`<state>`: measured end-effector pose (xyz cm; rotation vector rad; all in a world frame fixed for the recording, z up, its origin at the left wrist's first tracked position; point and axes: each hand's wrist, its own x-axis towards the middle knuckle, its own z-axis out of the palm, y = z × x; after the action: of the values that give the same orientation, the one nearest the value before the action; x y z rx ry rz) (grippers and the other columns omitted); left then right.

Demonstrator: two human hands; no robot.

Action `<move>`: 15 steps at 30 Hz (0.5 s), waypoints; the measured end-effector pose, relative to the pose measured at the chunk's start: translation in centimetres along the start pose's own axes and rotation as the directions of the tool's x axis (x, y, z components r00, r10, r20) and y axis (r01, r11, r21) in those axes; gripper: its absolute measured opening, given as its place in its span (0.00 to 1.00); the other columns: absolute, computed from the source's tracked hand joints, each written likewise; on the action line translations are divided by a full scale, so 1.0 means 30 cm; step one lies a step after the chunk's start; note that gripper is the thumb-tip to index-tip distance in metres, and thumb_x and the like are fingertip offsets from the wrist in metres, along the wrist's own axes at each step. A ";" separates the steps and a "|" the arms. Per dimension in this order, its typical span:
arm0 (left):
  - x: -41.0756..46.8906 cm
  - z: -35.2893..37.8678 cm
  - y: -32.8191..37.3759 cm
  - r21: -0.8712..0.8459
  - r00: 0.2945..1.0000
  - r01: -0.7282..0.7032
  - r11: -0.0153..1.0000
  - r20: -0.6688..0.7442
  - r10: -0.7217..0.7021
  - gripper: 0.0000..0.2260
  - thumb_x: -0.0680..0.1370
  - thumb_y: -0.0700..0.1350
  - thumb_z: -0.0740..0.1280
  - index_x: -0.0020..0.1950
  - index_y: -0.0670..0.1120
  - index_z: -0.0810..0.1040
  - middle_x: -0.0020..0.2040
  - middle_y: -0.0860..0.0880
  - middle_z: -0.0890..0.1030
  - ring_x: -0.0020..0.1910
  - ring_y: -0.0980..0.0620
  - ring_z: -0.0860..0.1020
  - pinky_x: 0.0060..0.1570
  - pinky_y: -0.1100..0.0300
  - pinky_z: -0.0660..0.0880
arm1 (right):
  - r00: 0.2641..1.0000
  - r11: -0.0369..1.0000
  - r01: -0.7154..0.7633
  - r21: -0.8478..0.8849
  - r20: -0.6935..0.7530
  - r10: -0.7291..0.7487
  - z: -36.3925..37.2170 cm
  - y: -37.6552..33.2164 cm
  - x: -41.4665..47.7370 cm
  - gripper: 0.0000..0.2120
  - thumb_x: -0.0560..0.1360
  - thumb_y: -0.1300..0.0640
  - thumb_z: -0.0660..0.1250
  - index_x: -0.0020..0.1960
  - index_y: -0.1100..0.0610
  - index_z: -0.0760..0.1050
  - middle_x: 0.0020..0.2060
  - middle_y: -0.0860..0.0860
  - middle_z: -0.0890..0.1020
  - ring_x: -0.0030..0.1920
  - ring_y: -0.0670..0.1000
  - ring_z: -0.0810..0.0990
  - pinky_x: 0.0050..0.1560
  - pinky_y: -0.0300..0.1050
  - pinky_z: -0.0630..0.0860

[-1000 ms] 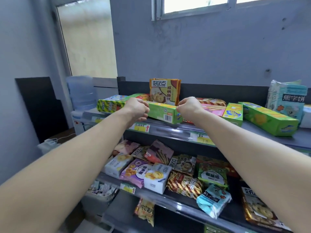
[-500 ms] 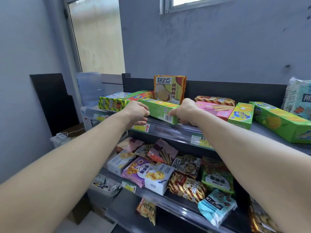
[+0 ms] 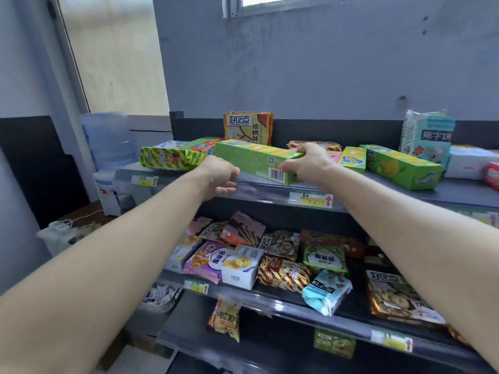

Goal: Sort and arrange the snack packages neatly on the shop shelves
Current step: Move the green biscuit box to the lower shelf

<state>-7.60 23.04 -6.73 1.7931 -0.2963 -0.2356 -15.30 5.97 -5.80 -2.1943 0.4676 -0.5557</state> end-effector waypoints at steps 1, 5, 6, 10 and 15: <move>-0.011 -0.004 -0.004 -0.007 1.000 -0.001 1.000 0.021 0.001 0.08 0.79 0.36 0.62 0.41 0.42 0.73 0.48 0.43 0.75 0.48 0.43 0.77 0.40 0.57 0.77 | 1.000 0.999 -0.012 0.034 0.002 0.012 -0.010 0.001 -0.030 0.30 0.69 0.52 0.75 0.67 0.58 0.68 0.48 0.52 0.77 0.48 0.52 0.79 0.54 0.50 0.78; -0.065 -0.032 -0.018 -0.090 0.999 -0.012 0.996 0.040 0.016 0.06 0.79 0.39 0.63 0.54 0.39 0.74 0.56 0.43 0.72 0.49 0.44 0.76 0.45 0.56 0.76 | 0.999 0.997 -0.035 0.075 0.006 0.035 -0.044 0.000 -0.164 0.30 0.68 0.56 0.76 0.66 0.55 0.68 0.43 0.49 0.75 0.41 0.49 0.77 0.39 0.41 0.79; -0.077 -0.038 -0.024 -0.127 0.999 -0.004 0.992 0.042 0.009 0.10 0.80 0.41 0.63 0.59 0.39 0.73 0.57 0.43 0.72 0.49 0.44 0.76 0.45 0.55 0.76 | 0.999 0.995 -0.039 0.097 0.017 0.037 -0.049 0.000 -0.199 0.30 0.68 0.58 0.76 0.67 0.55 0.68 0.44 0.49 0.75 0.41 0.48 0.77 0.36 0.39 0.78; -0.141 -0.079 -0.057 -0.268 0.997 0.069 0.961 0.057 -0.056 0.17 0.80 0.48 0.62 0.66 0.42 0.69 0.59 0.43 0.76 0.41 0.46 0.78 0.44 0.52 0.77 | 0.995 0.985 -0.073 0.158 0.080 0.061 -0.048 0.000 -0.323 0.31 0.67 0.62 0.76 0.67 0.53 0.69 0.52 0.51 0.76 0.48 0.51 0.81 0.42 0.40 0.81; -0.174 -0.196 -0.137 -0.292 0.988 0.136 0.947 -0.030 -0.152 0.21 0.79 0.49 0.64 0.68 0.41 0.66 0.66 0.41 0.69 0.54 0.41 0.76 0.22 0.50 0.78 | 0.983 0.985 -0.095 0.144 0.167 0.070 0.024 -0.013 -0.425 0.29 0.68 0.66 0.75 0.63 0.50 0.70 0.58 0.51 0.74 0.49 0.49 0.80 0.35 0.34 0.79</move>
<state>-10.38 31.05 -9.33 1.5287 -0.0868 -0.3186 -25.50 13.03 -8.88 -2.0447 0.4145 -0.3533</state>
